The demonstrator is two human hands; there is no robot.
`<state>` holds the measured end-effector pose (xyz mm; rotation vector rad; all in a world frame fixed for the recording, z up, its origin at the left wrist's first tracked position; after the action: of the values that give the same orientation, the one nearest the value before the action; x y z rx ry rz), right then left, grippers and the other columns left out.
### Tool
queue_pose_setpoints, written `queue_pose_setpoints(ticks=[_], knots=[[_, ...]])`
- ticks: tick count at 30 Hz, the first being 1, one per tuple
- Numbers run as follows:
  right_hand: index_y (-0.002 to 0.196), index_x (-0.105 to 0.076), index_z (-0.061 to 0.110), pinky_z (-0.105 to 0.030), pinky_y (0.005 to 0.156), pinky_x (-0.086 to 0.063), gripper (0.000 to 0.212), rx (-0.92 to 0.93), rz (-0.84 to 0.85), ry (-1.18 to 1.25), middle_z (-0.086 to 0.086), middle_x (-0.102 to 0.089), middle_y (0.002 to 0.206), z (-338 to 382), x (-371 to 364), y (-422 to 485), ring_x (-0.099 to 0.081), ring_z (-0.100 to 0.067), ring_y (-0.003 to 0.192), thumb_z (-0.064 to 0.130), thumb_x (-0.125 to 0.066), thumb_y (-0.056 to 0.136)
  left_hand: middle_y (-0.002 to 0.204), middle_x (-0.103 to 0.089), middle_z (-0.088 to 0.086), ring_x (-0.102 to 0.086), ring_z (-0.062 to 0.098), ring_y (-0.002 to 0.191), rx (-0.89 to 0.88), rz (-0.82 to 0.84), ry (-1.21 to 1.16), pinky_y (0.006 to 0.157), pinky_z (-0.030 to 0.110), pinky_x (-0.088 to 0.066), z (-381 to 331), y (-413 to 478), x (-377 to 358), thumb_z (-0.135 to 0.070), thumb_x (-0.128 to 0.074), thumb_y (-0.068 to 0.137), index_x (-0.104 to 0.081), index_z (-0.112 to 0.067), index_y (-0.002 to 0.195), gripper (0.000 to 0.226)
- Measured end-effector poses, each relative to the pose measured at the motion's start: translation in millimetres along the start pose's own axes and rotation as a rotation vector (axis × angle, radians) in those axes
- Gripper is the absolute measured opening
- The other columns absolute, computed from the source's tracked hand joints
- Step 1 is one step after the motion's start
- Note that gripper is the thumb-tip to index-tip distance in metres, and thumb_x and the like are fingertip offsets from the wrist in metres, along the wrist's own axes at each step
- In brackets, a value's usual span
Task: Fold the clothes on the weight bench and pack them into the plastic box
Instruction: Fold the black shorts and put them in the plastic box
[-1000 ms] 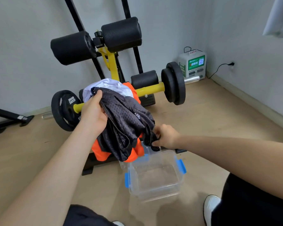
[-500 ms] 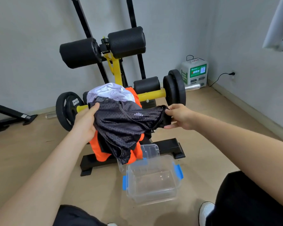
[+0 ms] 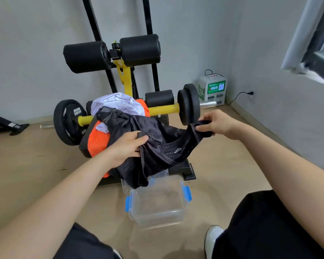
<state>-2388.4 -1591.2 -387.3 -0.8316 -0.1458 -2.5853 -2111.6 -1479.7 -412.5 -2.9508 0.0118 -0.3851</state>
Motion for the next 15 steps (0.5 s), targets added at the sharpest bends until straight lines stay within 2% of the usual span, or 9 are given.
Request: queue_pose_setpoints(ticks=[3,5,7,9,13,15], knots=[[0.079,-0.068,0.007,-0.036,0.068,-0.052,0.015,-0.045,-0.227,-0.224,-0.013,-0.067,0.080,-23,34,0,-0.060,-0.023,0.073,0.020,-0.074,0.083,0.113,-0.075,0.002,-0.073,0.018,0.100,-0.018,0.102,-0.015,0.079,0.030,-0.059,-7,2,-33,-0.022,-0.050,0.104,-0.065,-0.015,0.120,0.023],[0.079,-0.067,0.014,-0.034,0.071,-0.051,0.010,-0.078,-0.495,-0.195,-0.009,-0.066,0.082,-36,63,-9,-0.060,-0.025,0.079,0.022,-0.071,0.085,0.114,-0.075,0.003,-0.072,0.020,0.101,-0.058,0.099,-0.052,0.081,0.032,-0.058,-15,8,-45,-0.023,-0.051,0.104,-0.066,-0.016,0.121,0.024],[0.079,-0.063,0.020,-0.027,0.070,-0.042,0.009,-0.118,-0.697,-0.141,-0.006,-0.064,0.082,-44,84,-21,-0.057,-0.024,0.081,0.024,-0.067,0.087,0.115,-0.075,0.004,-0.071,0.021,0.102,-0.093,0.024,-0.123,0.079,0.032,-0.056,-22,18,-47,-0.025,-0.052,0.104,-0.067,-0.016,0.121,0.024],[0.072,-0.056,0.020,-0.025,0.069,-0.035,0.020,-0.162,-0.785,-0.118,-0.006,-0.059,0.078,-50,94,-28,-0.052,-0.024,0.079,0.027,-0.065,0.089,0.117,-0.074,0.006,-0.070,0.023,0.105,-0.101,-0.065,-0.204,0.078,0.033,-0.056,-24,31,-44,-0.026,-0.053,0.103,-0.066,-0.014,0.122,0.026],[0.081,-0.069,0.014,-0.027,0.068,-0.035,0.025,-0.163,-0.963,-0.054,-0.008,-0.069,0.083,-51,112,-41,-0.058,-0.027,0.081,0.037,-0.062,0.089,0.123,-0.070,0.015,-0.068,0.028,0.105,-0.102,-0.158,-0.314,0.086,0.041,-0.052,-28,56,-45,-0.027,-0.057,0.102,-0.065,-0.011,0.125,0.030],[0.066,-0.060,0.013,-0.031,0.062,-0.033,0.036,-0.151,-0.955,-0.046,-0.005,-0.061,0.067,-50,113,-41,-0.055,-0.027,0.072,0.040,-0.060,0.090,0.121,-0.072,0.010,-0.070,0.023,0.105,-0.141,-0.194,-0.389,0.086,0.038,-0.055,-36,65,-46,-0.025,-0.056,0.102,-0.065,-0.009,0.124,0.029]])
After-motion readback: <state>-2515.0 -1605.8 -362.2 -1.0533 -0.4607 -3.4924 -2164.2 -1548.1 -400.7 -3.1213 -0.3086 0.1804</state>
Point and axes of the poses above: each hand's wrist, its own y-axis towards the middle knuckle, its own x-axis out of the back of the hand, z = x × y, the point moved 6 cm from there along y, towards the middle knuckle
